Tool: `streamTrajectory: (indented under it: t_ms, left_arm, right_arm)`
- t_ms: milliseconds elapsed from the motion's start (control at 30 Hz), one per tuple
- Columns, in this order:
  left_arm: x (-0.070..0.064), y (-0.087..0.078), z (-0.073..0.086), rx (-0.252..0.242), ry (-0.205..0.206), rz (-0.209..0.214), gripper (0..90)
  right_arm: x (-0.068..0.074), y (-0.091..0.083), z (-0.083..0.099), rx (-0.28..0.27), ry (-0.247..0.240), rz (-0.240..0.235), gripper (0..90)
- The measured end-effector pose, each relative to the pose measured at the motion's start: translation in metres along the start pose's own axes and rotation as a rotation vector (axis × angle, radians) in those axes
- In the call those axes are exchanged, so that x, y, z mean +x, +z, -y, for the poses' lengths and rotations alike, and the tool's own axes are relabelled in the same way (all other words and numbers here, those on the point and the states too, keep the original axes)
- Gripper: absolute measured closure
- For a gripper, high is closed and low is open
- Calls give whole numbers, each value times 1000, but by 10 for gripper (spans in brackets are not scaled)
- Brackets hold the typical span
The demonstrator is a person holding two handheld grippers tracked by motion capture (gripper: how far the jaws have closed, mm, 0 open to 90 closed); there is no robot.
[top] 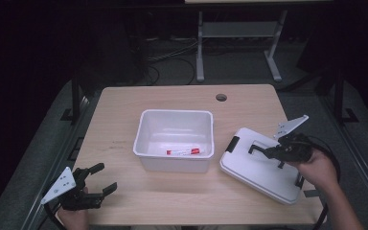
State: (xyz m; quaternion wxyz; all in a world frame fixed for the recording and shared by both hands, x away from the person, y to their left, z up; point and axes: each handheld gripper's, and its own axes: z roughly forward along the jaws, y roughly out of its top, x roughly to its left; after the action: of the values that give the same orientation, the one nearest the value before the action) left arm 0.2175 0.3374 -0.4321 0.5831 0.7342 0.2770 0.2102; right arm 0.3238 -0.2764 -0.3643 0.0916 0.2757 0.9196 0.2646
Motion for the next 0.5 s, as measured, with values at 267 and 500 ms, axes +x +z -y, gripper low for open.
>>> streamTrajectory:
  t_ms: [267, 500]
  left_arm:
    - [0, 0, 0, 0, -1, 0, 157]
    - [0, 0, 0, 1, 0, 0, 157]
  right_arm:
    - [2, -12, -7, -7, -21, 6, 844]
    - [2, -15, -11, 0, -31, 1, 844]
